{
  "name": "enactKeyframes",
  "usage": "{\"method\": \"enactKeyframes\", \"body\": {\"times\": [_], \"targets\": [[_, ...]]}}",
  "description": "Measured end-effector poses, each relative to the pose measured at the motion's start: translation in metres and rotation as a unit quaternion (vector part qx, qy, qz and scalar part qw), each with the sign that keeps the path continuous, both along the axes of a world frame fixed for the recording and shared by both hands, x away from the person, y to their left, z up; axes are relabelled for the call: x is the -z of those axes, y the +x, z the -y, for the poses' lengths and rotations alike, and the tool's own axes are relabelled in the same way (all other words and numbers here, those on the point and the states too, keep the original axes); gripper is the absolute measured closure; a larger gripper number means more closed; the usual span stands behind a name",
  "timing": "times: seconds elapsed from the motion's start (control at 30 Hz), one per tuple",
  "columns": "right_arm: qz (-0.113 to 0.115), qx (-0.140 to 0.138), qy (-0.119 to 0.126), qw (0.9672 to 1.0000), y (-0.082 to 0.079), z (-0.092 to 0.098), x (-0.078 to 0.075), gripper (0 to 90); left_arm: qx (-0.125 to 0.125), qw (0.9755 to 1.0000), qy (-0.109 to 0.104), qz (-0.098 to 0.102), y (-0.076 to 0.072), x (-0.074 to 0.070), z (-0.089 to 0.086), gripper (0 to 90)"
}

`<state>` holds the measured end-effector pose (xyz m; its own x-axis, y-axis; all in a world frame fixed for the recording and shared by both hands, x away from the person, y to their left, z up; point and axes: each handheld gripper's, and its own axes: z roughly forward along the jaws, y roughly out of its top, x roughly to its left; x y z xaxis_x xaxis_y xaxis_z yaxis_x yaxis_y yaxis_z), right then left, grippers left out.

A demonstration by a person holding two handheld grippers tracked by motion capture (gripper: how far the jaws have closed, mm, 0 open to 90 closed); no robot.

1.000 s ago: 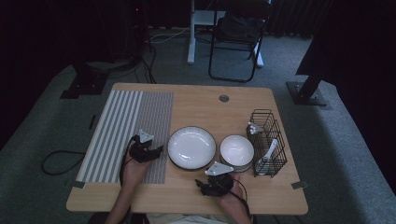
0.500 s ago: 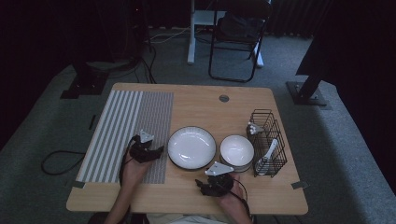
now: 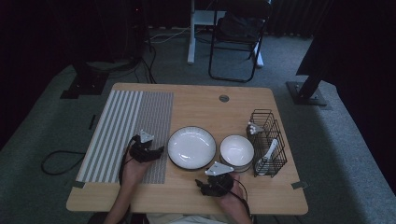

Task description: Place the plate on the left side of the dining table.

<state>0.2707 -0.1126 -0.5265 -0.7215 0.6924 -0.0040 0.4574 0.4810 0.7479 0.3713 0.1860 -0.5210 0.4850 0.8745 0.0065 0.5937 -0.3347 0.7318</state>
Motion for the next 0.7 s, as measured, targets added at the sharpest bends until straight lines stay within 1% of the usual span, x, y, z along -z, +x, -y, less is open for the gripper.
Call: {"method": "enactKeyframes", "body": {"times": [0.27,0.4,0.47,0.53,0.57,0.6,0.7], "targets": [[0.000,-0.001,0.001,1.0000,-0.0001,0.0001,0.0000,35.4,0.000,1.0000,0.000,0.000,0.0000,0.0000,0.0001,37.9],[0.000,-0.001,0.000,1.0000,-0.0001,0.0002,0.0000,35.4,-0.005,1.0000,-0.002,-0.002,0.0003,-0.0005,-0.0005,39.6],[-0.001,-0.001,0.001,1.0000,-0.0003,0.0003,-0.0001,35.6,-0.010,0.9999,-0.012,-0.006,0.0012,-0.0011,-0.0020,40.6],[-0.001,-0.001,0.001,1.0000,-0.0003,0.0006,-0.0001,35.6,-0.010,0.9999,-0.012,-0.006,0.0012,-0.0011,-0.0020,41.5],[0.001,0.000,0.002,1.0000,-0.0008,0.0013,-0.0003,39.5,-0.016,0.9997,-0.017,-0.011,0.0013,-0.0022,-0.0038,43.7],[0.002,0.002,0.002,1.0000,-0.0013,0.0018,-0.0004,41.7,-0.017,0.9996,-0.018,-0.012,0.0012,-0.0027,-0.0039,43.9],[0.007,0.005,0.003,1.0000,-0.0033,0.0034,-0.0008,46.6,-0.019,0.9997,-0.014,-0.012,0.0007,-0.0057,-0.0036,45.5]]}}
